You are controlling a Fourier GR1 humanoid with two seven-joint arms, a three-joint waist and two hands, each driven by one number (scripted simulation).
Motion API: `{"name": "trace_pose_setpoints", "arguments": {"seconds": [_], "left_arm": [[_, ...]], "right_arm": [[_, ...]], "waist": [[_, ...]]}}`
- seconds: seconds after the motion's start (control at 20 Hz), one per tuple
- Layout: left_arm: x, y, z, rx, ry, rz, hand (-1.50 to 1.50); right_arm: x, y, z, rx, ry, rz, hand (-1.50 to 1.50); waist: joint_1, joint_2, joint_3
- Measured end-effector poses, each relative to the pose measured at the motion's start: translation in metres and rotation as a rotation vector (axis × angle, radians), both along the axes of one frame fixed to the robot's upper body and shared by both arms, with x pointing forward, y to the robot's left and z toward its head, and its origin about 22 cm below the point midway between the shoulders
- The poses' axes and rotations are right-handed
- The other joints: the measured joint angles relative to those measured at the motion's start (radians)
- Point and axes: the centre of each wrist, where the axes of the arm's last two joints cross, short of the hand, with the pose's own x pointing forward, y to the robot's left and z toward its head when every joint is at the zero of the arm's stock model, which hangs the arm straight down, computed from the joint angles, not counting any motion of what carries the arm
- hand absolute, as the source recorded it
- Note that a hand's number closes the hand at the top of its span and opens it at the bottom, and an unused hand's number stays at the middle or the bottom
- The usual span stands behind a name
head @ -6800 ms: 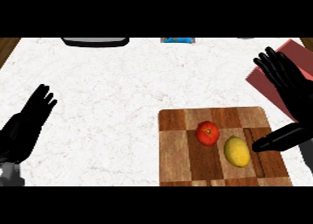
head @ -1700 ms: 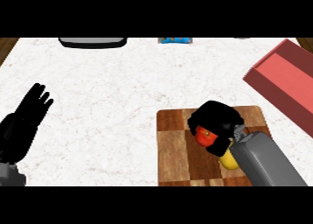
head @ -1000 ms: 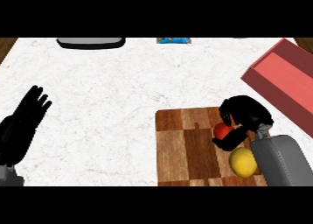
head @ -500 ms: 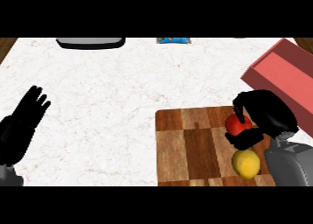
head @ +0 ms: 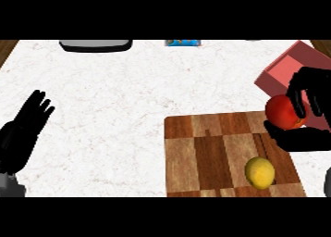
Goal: Pick the tomato from the cutting board and place it in the cardboard box
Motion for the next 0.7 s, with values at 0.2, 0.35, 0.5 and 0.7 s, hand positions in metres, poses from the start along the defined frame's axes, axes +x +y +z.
{"name": "trace_pose_setpoints", "arguments": {"seconds": [0.2,0.35,0.5,0.7], "left_arm": [[0.003,-0.001,0.0,0.0,0.0,-0.001,0.0],[0.005,-0.002,-0.001,0.004,0.0,-0.007,0.0],[0.003,-0.004,-0.004,0.005,-0.005,-0.004,0.0],[0.002,-0.002,0.001,0.001,-0.003,-0.008,0.0]], "right_arm": [[-0.011,-0.01,0.032,0.034,-0.08,-0.103,1.5],[-0.004,-0.023,0.05,0.041,-0.117,-0.178,1.5],[0.004,-0.043,0.058,0.055,-0.134,-0.233,1.5],[0.019,-0.072,0.065,0.03,-0.126,-0.271,1.5]], "waist": [[0.002,0.001,0.0],[0.006,0.003,0.0],[0.009,0.004,0.0],[0.012,0.005,0.001]]}}
